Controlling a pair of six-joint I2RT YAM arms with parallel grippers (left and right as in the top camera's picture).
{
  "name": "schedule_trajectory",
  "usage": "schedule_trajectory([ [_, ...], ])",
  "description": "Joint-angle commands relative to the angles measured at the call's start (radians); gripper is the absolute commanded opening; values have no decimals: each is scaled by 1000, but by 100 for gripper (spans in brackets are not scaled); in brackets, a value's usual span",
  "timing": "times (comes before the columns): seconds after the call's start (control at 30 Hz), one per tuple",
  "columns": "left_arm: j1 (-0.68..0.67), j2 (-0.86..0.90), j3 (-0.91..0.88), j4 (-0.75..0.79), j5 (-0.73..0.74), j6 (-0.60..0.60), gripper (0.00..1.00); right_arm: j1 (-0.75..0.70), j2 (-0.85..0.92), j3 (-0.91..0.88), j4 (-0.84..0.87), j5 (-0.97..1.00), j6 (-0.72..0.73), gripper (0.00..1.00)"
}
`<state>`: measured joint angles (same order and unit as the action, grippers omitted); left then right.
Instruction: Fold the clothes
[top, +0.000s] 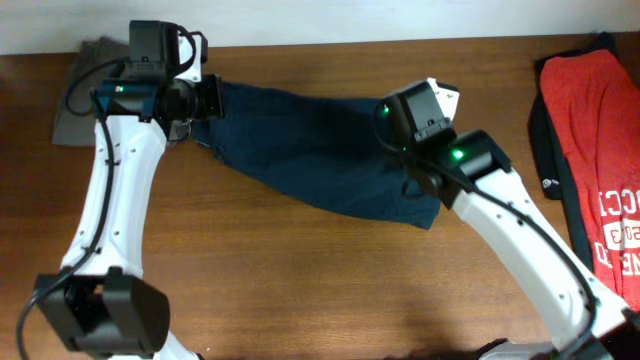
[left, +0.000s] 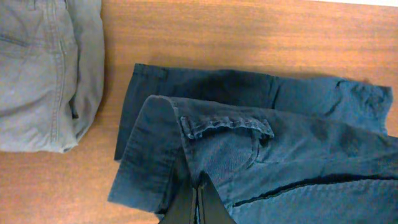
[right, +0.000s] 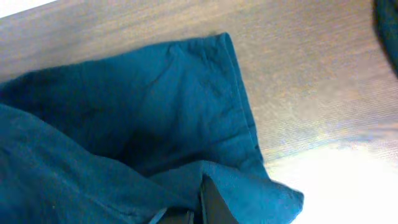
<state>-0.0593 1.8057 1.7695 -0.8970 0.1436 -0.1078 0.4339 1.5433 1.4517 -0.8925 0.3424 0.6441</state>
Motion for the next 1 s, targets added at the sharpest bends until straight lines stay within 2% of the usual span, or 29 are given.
schedule_trajectory([
  [0.0, 5, 92, 15, 40, -14, -12, 1, -11, 38, 18, 69, -22, -59, 4],
  [0.3, 5, 196, 15, 206, -16, -12, 1, -11, 123, 18, 299, -20, -72, 4],
  [0.57, 5, 214, 15, 296, -60, -11, 3, -45, 253, 18, 385, -32, -72, 4],
  [0.6, 5, 224, 15, 304, -59, -11, 4, -50, 266, 18, 391, -36, -72, 4],
  [0.67, 5, 257, 15, 326, -63, -11, 13, -61, 294, 18, 404, -49, -71, 5],
  [0.73, 5, 284, 15, 349, -63, -11, 15, -64, 302, 18, 408, -51, -71, 12],
  [0.8, 5, 312, 15, 384, -65, -11, 17, -70, 311, 18, 415, -51, -71, 14],
  [0.83, 5, 323, 15, 399, -68, -11, 24, -72, 313, 18, 417, -50, -71, 16],
  [0.87, 5, 336, 15, 418, -82, -11, 36, -76, 316, 18, 420, -51, -71, 22],
  [0.9, 5, 344, 15, 432, -90, -11, 43, -81, 317, 18, 422, -50, -72, 30],
  [0.97, 5, 360, 15, 462, -92, -11, 43, -89, 320, 18, 423, -43, -72, 44],
])
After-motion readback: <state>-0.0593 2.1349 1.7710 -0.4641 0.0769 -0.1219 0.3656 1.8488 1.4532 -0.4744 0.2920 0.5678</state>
